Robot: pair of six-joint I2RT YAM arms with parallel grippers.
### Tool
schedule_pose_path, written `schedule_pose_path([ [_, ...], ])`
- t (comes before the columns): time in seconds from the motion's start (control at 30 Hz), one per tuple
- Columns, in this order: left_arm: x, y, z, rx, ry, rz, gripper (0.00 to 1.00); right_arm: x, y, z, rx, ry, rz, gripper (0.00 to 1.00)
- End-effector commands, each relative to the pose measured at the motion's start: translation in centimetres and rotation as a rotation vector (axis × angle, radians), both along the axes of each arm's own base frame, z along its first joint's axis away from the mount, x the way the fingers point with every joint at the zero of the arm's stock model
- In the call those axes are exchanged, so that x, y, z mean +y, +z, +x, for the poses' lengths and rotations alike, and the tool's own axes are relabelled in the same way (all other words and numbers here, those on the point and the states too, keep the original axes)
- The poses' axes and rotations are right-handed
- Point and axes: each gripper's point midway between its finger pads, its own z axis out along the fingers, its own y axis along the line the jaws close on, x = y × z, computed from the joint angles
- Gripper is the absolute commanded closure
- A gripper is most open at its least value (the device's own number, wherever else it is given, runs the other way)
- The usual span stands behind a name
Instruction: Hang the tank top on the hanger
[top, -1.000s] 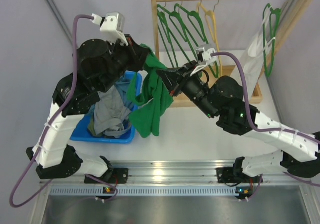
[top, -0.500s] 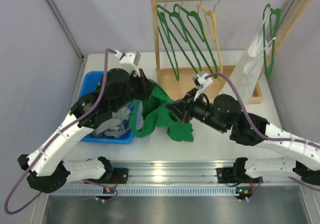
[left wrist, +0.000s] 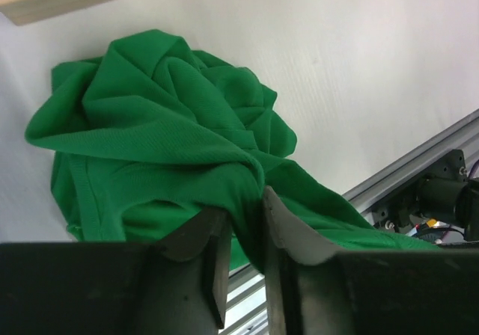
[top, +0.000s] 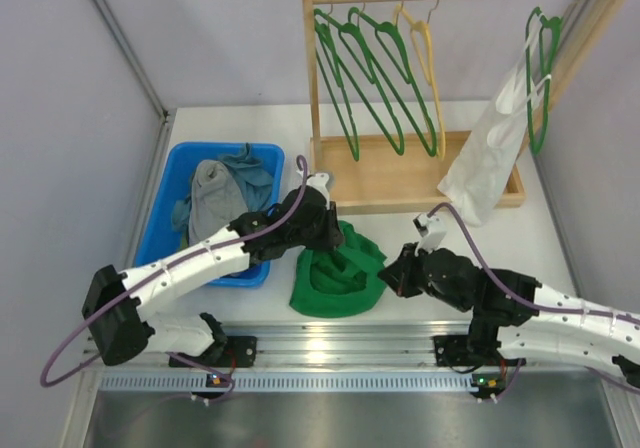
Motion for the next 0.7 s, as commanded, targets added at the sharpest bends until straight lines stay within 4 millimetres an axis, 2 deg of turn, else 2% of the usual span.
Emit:
schedule_pose_path([
  [0.0,-0.7,-1.1,2.0,-0.050,0.047,-0.003,0.71,-2.8,-1.8,0.0,0.065,-0.121,-0.042,1.00],
  [0.1,-1.0,-2.4,2.1,-0.033,0.044,0.013,0.53,-4.5,-2.8,0.3,0.087,-0.203,-0.105,1.00],
  [0.23,-1.0,-2.9,2.1,-0.028,0.030,0.038,0.42,-5.6,-3.8,0.7,0.095,-0.259,-0.167,1.00],
  [0.47,-0.1,-1.6,2.1,-0.074,0.032,0.048,0.30,-6.6,-5.8,0.7,0.136,-0.323,-0.200,0.97],
  [0.67,0.9,-1.0,1.8,-0.090,0.034,0.062,0.27,-7.7,-6.6,1.0,0.146,-0.373,-0.241,0.93],
])
